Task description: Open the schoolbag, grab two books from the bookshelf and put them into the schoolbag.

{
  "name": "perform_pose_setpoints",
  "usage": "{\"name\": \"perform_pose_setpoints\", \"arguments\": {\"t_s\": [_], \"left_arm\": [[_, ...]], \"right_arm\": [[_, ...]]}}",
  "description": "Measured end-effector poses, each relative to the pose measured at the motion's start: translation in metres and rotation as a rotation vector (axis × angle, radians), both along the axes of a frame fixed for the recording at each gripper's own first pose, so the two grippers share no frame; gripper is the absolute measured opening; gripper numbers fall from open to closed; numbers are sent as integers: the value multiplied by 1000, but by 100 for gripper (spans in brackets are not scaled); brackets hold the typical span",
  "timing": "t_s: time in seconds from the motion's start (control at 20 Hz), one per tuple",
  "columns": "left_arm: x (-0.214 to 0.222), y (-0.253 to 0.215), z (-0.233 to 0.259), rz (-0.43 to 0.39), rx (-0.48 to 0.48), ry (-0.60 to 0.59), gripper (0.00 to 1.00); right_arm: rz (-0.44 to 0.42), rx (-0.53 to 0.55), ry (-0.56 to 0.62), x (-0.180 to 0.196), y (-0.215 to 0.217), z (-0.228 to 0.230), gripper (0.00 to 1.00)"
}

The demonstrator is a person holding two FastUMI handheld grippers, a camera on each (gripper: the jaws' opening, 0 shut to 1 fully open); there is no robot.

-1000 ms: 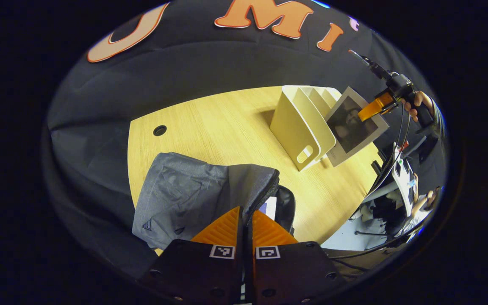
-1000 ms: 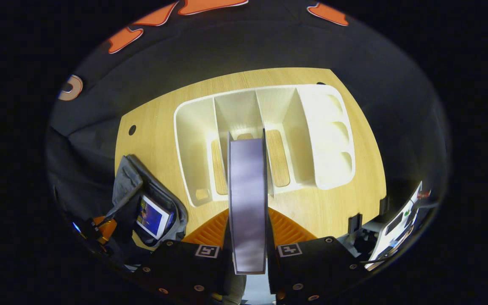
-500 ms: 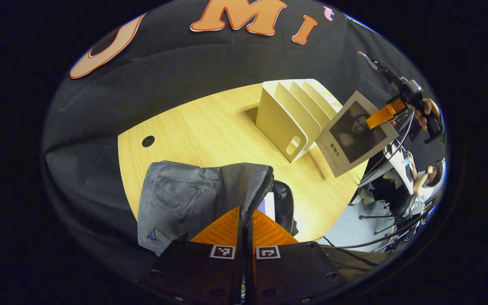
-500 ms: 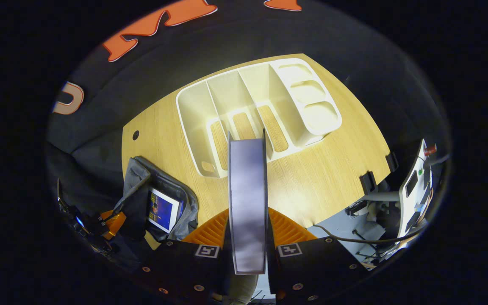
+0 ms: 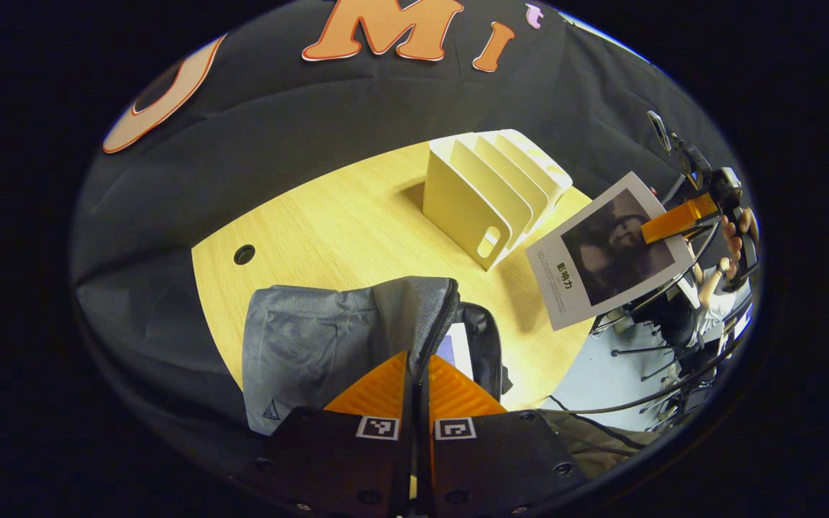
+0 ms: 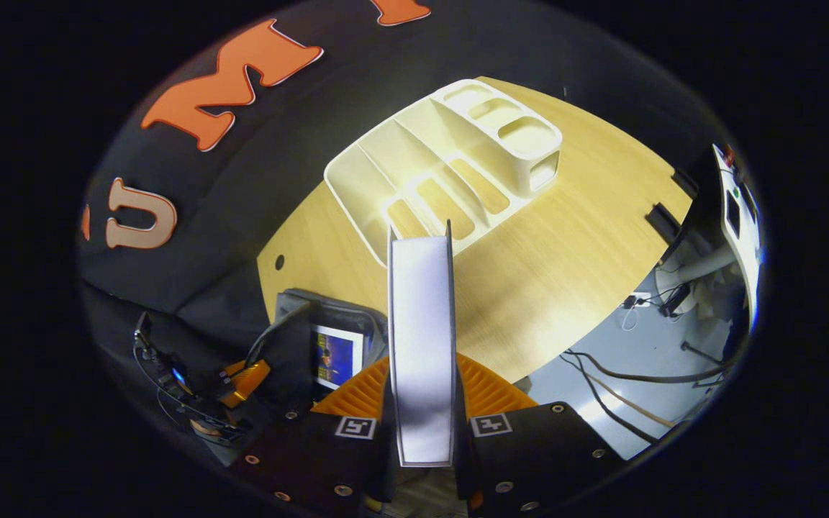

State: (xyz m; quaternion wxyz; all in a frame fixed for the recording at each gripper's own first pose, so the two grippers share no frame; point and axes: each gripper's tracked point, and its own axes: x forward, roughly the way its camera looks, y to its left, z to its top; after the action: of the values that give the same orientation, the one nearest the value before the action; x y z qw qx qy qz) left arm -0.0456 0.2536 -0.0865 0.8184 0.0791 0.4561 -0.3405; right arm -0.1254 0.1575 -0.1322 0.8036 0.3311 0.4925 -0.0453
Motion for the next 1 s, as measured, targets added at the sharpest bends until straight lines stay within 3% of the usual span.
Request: {"name": "perform_pose_setpoints", "arguments": {"t_s": [0.3, 0.55, 0.85, 1.0], "left_arm": [[4, 10, 15, 30, -18, -20, 4], [7, 18, 23, 62, -40, -19, 4], [6, 23, 34, 72, -58, -29, 4], [4, 23, 35, 68, -66, -35, 4]], "right_arm": [[-18, 204, -98, 2, 44, -2, 32], [40, 351, -117, 13, 112, -18, 32], [56, 473, -115, 38, 179, -48, 32], [74, 470, -138, 55, 205, -63, 32]]}}
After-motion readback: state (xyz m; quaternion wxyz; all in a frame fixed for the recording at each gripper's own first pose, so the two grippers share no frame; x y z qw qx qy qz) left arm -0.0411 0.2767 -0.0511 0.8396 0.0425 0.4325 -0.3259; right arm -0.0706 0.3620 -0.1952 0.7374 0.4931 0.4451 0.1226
